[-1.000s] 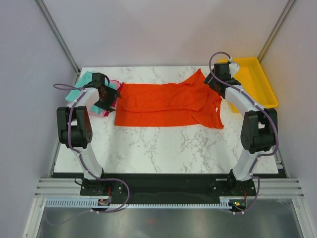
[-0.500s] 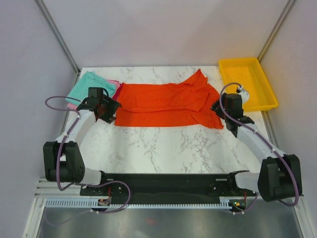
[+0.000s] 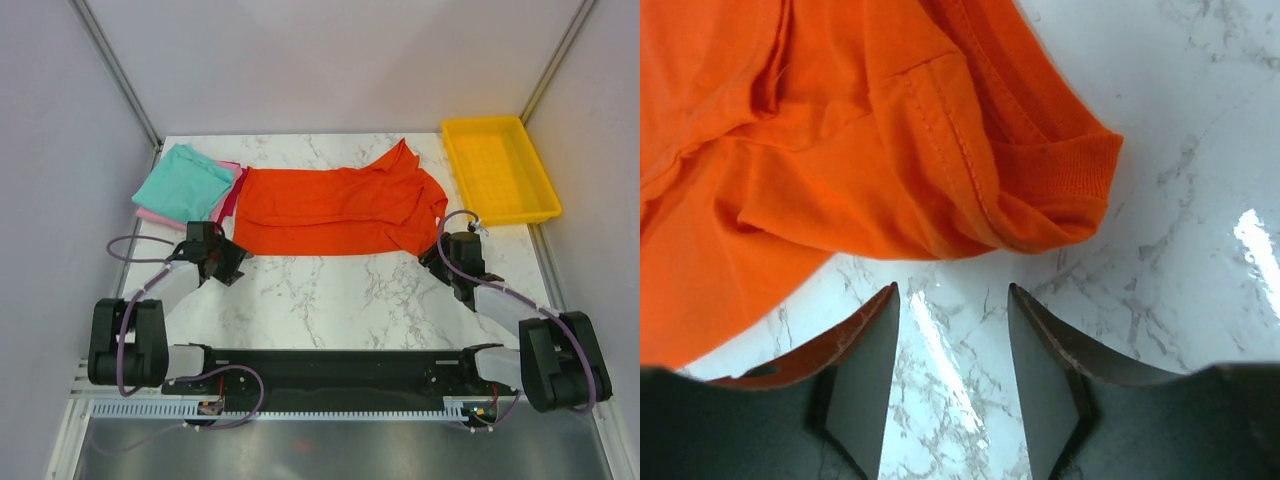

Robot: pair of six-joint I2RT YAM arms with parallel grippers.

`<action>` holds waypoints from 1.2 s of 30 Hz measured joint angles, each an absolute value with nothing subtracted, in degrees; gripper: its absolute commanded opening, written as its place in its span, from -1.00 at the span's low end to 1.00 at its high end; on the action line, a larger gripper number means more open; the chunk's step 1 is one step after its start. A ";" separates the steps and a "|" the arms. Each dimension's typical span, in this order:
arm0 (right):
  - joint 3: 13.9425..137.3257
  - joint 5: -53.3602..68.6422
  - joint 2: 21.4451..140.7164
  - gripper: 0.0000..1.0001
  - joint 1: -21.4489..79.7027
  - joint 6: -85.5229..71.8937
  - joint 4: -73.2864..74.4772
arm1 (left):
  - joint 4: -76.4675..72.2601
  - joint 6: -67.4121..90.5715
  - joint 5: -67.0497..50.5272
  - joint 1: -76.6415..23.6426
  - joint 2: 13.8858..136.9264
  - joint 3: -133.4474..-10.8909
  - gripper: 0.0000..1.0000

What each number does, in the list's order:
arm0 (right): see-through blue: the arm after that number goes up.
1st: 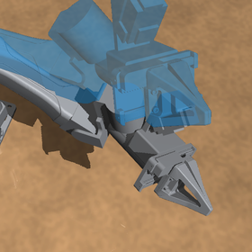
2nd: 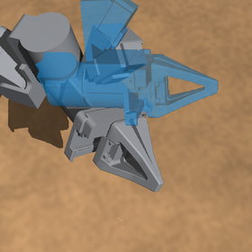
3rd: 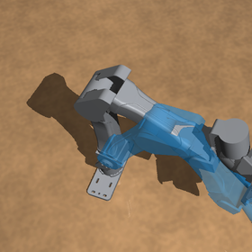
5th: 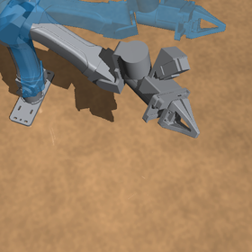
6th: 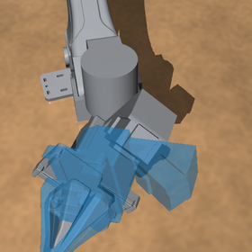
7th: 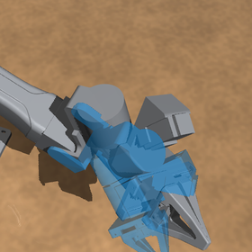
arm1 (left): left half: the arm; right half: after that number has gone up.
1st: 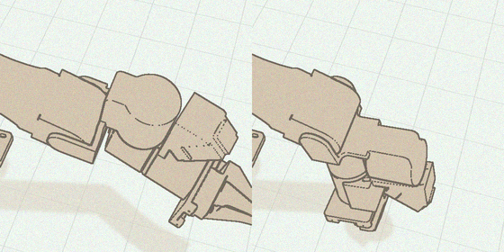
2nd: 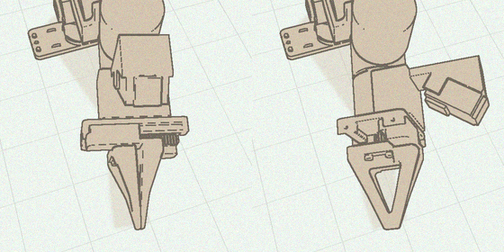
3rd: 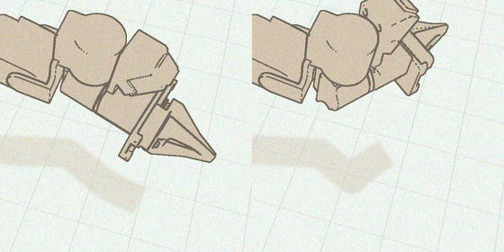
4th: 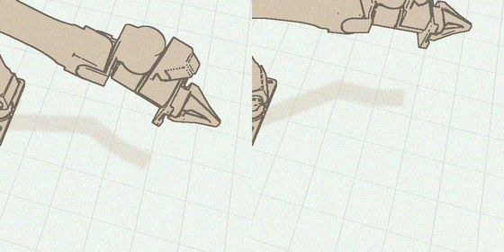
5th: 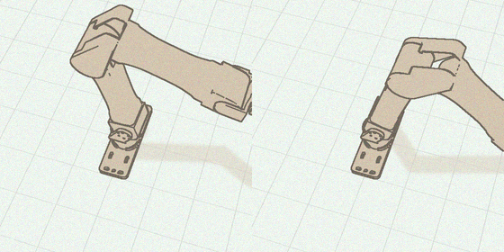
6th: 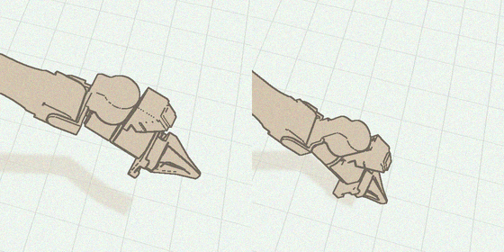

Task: Fold and stack the t-shirts

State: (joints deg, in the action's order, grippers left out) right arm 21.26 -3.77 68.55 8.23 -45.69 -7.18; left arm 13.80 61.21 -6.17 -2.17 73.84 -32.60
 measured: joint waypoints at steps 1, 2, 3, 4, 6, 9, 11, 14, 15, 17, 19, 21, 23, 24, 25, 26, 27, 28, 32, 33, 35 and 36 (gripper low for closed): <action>21.61 -3.95 70.06 -0.03 8.21 -45.43 -7.60 | 12.45 61.19 -6.61 -2.17 75.57 -32.62 0.23; 22.02 -4.51 71.46 -0.10 8.19 -45.45 -7.84 | 11.03 61.14 -7.20 -2.15 77.36 -32.64 0.22; 22.61 -5.45 72.44 -0.17 8.14 -45.45 -7.94 | 9.78 61.19 -8.97 -2.00 79.11 -32.95 0.21; 23.20 -6.74 72.99 -0.17 8.01 -45.41 -7.86 | 9.06 61.14 -9.78 -1.93 80.23 -33.61 0.21; 23.83 -8.80 73.12 -0.24 7.55 -45.41 -7.75 | 7.70 60.75 -11.27 -1.54 83.13 -35.66 0.20; 24.40 -13.41 72.53 -0.33 7.14 -45.47 -7.53 | 7.05 60.12 -12.38 -0.56 84.77 -36.88 0.20; 25.02 -16.34 72.44 -0.37 7.03 -45.67 -6.98 | 7.20 59.86 -12.34 0.58 84.68 -36.86 0.20; 26.63 -19.31 73.87 -0.59 6.87 -45.78 -6.59 | 7.42 59.66 -10.85 1.69 83.88 -36.64 0.20; 27.86 -20.43 75.40 -0.60 6.76 -45.95 -6.00 | 7.68 59.55 -10.00 1.93 83.13 -36.34 0.19; 29.54 -21.58 77.58 -0.56 6.50 -45.93 -4.91 | 8.23 59.46 -8.64 2.09 81.82 -35.90 0.18; 30.87 -22.50 79.00 -0.33 6.24 -46.09 -3.86 | 8.67 59.33 -7.09 2.13 80.58 -35.57 0.17; 31.14 -23.44 78.87 -0.22 6.09 -46.11 -2.98 | 8.95 59.24 -5.74 2.13 79.50 -35.24 0.17; 31.11 -23.97 77.97 -0.18 6.09 -46.02 -1.89 | 9.34 59.22 -4.45 2.13 78.59 -35.07 0.15; 31.11 -24.10 76.99 -0.14 6.09 -45.89 -1.41 | 9.37 59.22 -3.95 2.13 78.26 -35.00 0.15; 31.00 -24.12 75.66 -0.12 6.09 -45.60 -1.08 | 9.39 59.20 -3.36 2.13 78.06 -34.92 0.15; 30.81 -23.99 74.00 -0.03 6.09 -45.30 -1.10 | 9.37 59.22 -3.03 2.13 78.02 -34.87 0.11; 30.50 -23.79 72.49 0.02 6.04 -45.15 -1.37 | 9.39 59.22 -2.90 2.15 78.04 -34.85 0.08; 29.87 -23.24 70.39 0.07 6.02 -44.73 -1.96 | 9.39 59.22 -2.70 2.15 78.04 -34.76 0.07; 26.24 -19.22 64.45 0.22 5.96 -44.05 -5.56 | 9.28 59.22 -2.39 2.15 78.56 -34.70 0.01; 25.39 -17.80 64.01 0.25 5.87 -43.90 -6.72 | 9.21 59.22 -2.39 2.15 78.98 -34.70 0.01; 23.53 -15.22 63.81 0.25 5.87 -43.94 -9.34 | 9.13 59.33 -2.42 2.15 80.03 -34.70 -0.15; 22.59 -13.85 64.01 0.25 5.87 -44.10 -10.46 | 8.99 59.29 -2.42 2.15 80.64 -34.70 -0.17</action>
